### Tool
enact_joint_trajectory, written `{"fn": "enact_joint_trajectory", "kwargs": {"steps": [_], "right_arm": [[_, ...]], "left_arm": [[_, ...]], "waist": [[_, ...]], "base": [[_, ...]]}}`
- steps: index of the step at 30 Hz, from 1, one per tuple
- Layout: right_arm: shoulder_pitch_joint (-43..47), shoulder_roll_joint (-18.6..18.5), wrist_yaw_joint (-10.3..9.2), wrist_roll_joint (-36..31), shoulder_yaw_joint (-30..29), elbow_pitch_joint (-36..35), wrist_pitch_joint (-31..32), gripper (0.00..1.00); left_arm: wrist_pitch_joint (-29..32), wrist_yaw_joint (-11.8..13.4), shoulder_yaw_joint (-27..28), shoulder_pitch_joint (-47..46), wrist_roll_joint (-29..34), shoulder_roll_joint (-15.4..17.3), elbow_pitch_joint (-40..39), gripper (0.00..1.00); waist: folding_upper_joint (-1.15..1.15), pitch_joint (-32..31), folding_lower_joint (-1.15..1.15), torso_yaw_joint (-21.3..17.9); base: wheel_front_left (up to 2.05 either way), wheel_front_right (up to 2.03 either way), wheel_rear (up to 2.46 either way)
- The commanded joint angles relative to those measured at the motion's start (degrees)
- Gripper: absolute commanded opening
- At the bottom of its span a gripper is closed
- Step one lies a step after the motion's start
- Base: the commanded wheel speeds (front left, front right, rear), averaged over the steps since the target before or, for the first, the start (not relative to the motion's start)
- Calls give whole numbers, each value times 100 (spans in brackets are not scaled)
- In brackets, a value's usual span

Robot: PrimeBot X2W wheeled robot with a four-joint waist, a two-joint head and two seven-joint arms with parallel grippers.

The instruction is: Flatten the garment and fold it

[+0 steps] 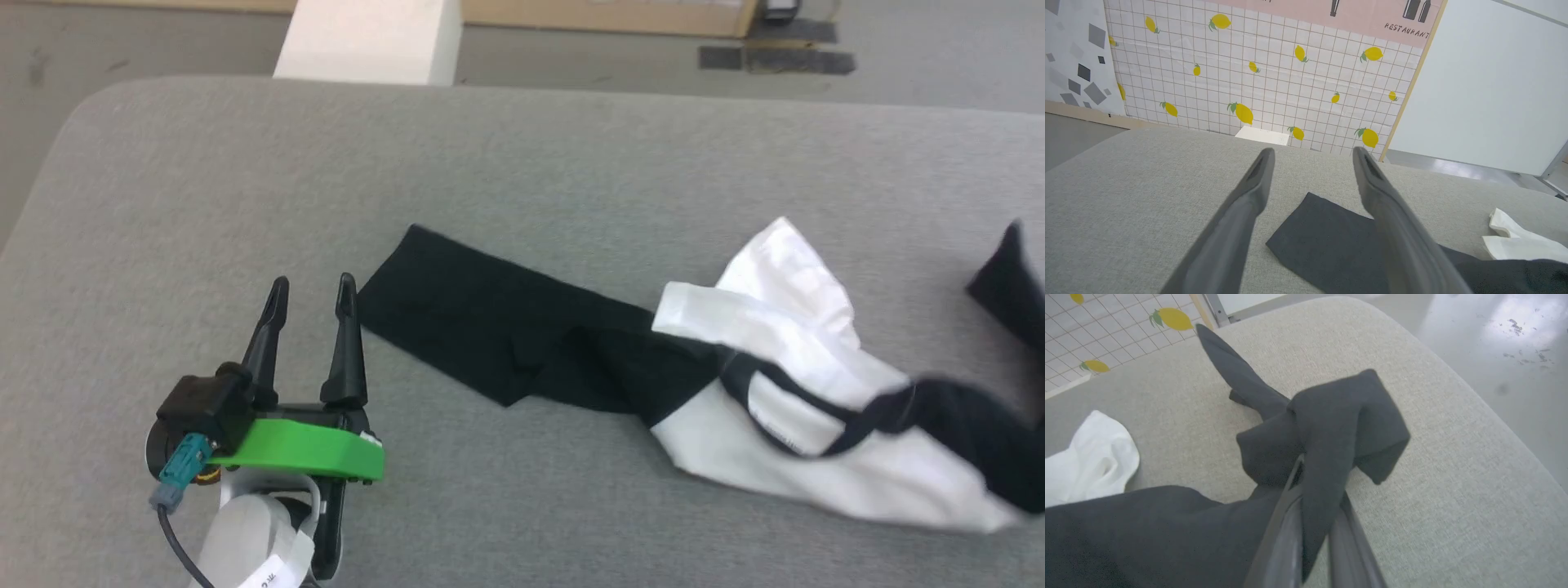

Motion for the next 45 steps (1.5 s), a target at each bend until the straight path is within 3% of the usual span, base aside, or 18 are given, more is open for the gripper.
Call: {"fn": "enact_joint_trajectory", "kwargs": {"steps": [1, 2, 3, 6, 11, 16, 23, 30, 33, 34, 35, 37, 41, 45], "right_arm": [[160, 4, -8, -16, -1, 86, 191, 8], [240, 4, -8, -31, -23, 132, 301, 46], [312, 4, -8, -39, -50, 178, 418, 100], [400, 4, -8, -187, -201, 136, 442, 100], [262, 4, -8, -403, -415, -282, -426, 100], [363, 4, -8, -412, 473, -769, -1399, 100], [615, 5, -8, -151, 1673, -859, -1837, 100], [493, 5, -8, 31, 2253, -499, -2044, 100], [420, 5, -8, 76, 2374, -416, -2110, 100], [397, 5, -8, 86, 2415, -387, -2124, 100], [378, 5, -8, 91, 2440, -366, -2137, 100], [339, 5, -8, 113, 2491, -322, -2175, 100], [294, 5, -8, 158, 2553, -240, -2225, 100], [309, 5, -8, 134, 2590, -225, -2220, 100]], "left_arm": [[-20, -37, 16, 101, 69, -11, 16, 100], [-20, -41, 24, 106, 73, -11, 20, 100], [-20, -45, 34, 111, 79, -11, 26, 100], [-20, -48, 64, 131, 87, -11, 48, 100], [-20, -51, 28, 141, 127, -11, 198, 100], [137, 99, -204, -25, 159, -11, 836, 100], [1616, 1010, -143, -488, -1, -11, 1644, 100], [3125, 1218, -168, -922, -359, -11, 2225, 100], [3762, 1190, -279, -994, -562, -11, 2330, 100], [3979, 1164, -358, -998, -606, -11, 2345, 96], [4132, 1130, -425, -995, -620, -11, 2347, 52], [4367, 1038, -555, -967, -661, -11, 2309, 0], [4149, 878, -640, -936, -640, 30, 2088, 0], [2892, 1003, -299, -944, -561, 137, 1776, 0]], "waist": [[0, -197, 0, -238], [0, -198, 0, -255], [0, -201, 0, -274], [0, -223, 0, -323], [0, -250, 0, -450], [0, -276, 0, -607], [0, -211, 0, -813], [0, 11, 0, -963], [0, 85, 0, -1004], [0, 108, 0, -1016], [0, 122, 0, -1023], [0, 147, 0, -1034], [0, 162, 0, -979], [0, 73, 0, -780]], "base": [[0, 0, 0], [0, 0, 0], [0, 0, 0], [0, 0, 0], [0, 0, 0], [0, 0, 0], [0, 0, 0], [0, 0, 0], [0, 0, 0], [0, 0, 0], [0, 0, 0], [0, 0, 0], [0, 0, 0], [0, 0, 0]]}}
